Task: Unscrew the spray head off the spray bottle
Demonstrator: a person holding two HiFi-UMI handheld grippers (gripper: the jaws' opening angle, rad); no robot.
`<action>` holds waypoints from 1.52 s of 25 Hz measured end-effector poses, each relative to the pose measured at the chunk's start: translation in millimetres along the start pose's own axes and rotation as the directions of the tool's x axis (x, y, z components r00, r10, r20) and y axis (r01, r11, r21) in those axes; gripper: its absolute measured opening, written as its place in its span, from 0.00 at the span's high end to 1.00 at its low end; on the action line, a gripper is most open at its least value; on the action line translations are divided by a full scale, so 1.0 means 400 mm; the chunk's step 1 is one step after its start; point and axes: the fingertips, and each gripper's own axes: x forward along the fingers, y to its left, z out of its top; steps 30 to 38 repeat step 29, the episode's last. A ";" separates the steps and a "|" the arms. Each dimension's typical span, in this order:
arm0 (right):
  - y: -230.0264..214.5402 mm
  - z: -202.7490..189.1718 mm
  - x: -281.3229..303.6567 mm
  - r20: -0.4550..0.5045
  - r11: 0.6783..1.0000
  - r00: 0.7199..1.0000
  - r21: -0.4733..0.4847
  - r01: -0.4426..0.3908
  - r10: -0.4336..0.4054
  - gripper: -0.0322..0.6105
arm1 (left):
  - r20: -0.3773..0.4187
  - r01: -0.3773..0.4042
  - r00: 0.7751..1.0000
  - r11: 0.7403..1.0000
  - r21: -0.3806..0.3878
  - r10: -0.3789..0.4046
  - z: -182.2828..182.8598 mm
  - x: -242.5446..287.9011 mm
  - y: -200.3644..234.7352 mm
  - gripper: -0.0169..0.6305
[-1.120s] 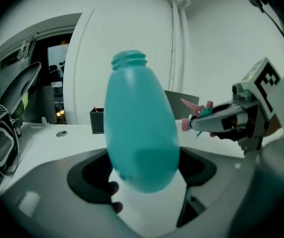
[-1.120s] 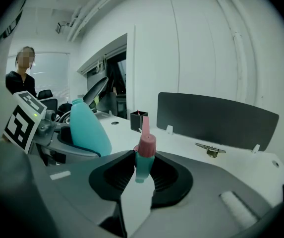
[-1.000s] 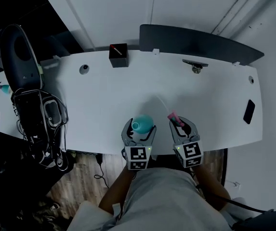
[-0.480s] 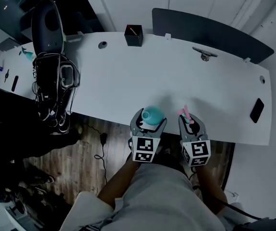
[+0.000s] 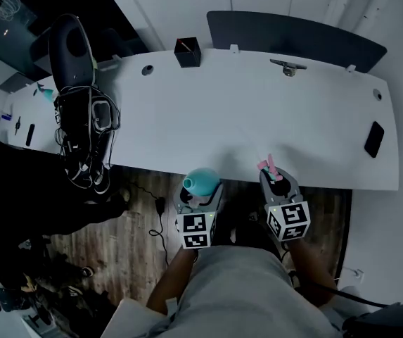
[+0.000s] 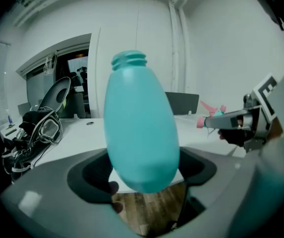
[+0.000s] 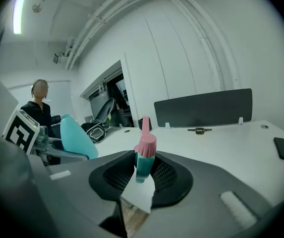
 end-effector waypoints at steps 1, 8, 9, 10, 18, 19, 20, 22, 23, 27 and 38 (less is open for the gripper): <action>0.010 0.002 0.001 0.001 1.000 1.000 -0.004 0.003 -0.003 0.81 | 0.001 0.006 1.000 1.000 0.001 -0.006 -0.001 -0.001 0.005 0.35; 0.071 0.043 0.018 0.023 0.999 0.999 -0.019 0.029 -0.029 0.81 | 0.038 0.032 0.999 0.999 0.000 -0.032 0.033 0.001 0.051 0.35; 0.076 0.047 0.022 0.024 0.999 0.999 -0.023 0.034 -0.034 0.81 | 0.041 0.036 0.999 0.999 0.001 -0.036 0.036 0.003 0.055 0.35; 0.081 0.050 0.025 0.024 0.999 0.999 -0.026 0.038 -0.037 0.81 | 0.045 0.041 0.998 0.999 0.002 -0.041 0.039 0.003 0.058 0.35; 0.097 0.059 0.034 0.020 0.997 0.998 -0.061 0.053 -0.052 0.81 | 0.059 0.072 0.996 0.997 0.014 -0.073 0.047 0.016 0.055 0.35; 0.096 0.060 0.034 0.020 0.997 0.998 -0.062 0.055 -0.053 0.81 | 0.061 0.075 0.995 0.997 0.015 -0.076 0.049 0.018 0.053 0.35; 0.095 0.060 0.035 0.019 0.996 0.998 -0.062 0.056 -0.055 0.81 | 0.061 0.078 0.995 0.997 0.015 -0.079 0.050 0.021 0.051 0.35; 0.094 0.060 0.035 0.017 0.996 0.998 -0.062 0.057 -0.056 0.81 | 0.059 0.082 0.995 0.997 0.012 -0.083 0.050 0.023 0.048 0.35; 0.094 0.060 0.034 0.017 0.996 0.998 -0.062 0.057 -0.056 0.81 | 0.058 0.083 0.995 0.996 0.012 -0.084 0.049 0.024 0.047 0.35; 0.094 0.062 0.034 0.014 0.996 0.998 -0.066 0.058 -0.057 0.81 | 0.056 0.086 0.995 0.996 0.009 -0.087 0.049 0.024 0.044 0.35; 0.092 0.062 0.033 0.013 0.996 0.998 -0.066 0.061 -0.060 0.81 | 0.055 0.091 0.994 0.996 0.007 -0.092 0.049 0.025 0.042 0.35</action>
